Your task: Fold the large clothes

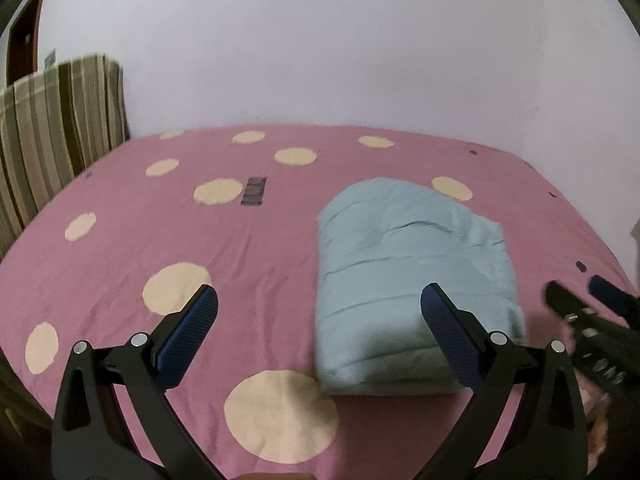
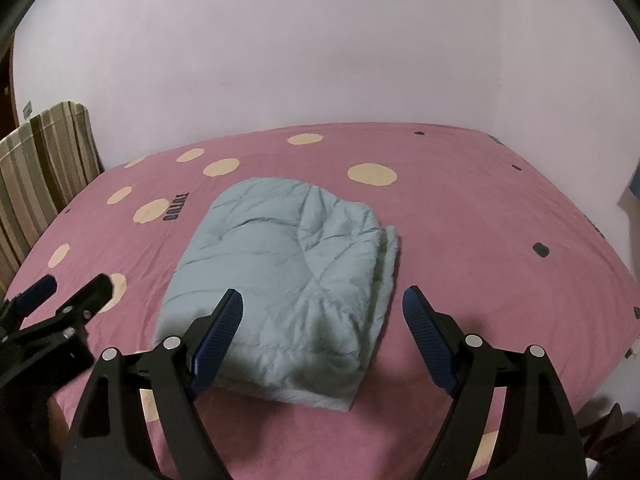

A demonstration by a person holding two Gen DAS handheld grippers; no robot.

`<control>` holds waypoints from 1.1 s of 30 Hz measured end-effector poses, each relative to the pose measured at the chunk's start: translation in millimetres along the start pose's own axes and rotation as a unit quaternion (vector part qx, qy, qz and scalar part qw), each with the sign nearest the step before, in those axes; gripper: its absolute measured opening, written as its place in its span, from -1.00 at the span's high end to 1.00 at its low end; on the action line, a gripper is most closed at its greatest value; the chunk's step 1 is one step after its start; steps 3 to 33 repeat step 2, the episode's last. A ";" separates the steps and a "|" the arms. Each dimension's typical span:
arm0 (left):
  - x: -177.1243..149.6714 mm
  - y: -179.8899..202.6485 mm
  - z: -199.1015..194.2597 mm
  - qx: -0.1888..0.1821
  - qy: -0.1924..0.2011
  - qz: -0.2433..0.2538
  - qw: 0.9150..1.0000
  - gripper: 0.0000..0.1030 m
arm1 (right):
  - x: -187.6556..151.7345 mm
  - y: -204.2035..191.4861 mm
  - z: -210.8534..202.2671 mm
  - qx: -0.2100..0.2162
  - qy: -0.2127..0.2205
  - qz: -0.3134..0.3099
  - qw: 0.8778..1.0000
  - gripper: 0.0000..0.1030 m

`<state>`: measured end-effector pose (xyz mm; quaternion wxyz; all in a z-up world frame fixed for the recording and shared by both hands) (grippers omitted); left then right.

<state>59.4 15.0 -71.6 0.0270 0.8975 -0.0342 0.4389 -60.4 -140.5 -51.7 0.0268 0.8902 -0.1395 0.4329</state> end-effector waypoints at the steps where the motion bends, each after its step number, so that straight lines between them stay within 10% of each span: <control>1: 0.6 -9.4 8.0 0.006 -0.011 -0.013 1.000 -0.96 | 1.0 4.6 2.6 -0.003 0.000 0.002 1.000 -0.57; 33: 1.1 -20.6 16.8 0.012 -0.021 -0.028 0.999 -0.96 | 2.4 12.3 6.8 -0.008 -0.002 0.007 1.000 -0.57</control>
Point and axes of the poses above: each gripper's, at about its wrist camera, not at the fingertips, and z roughly the way its jaws point, y to its right, x to its top, the point moved 2 cm from there along z, roughly the way its jaws point, and after that the axes turned 2 degrees about x, right-handed, at the moved point
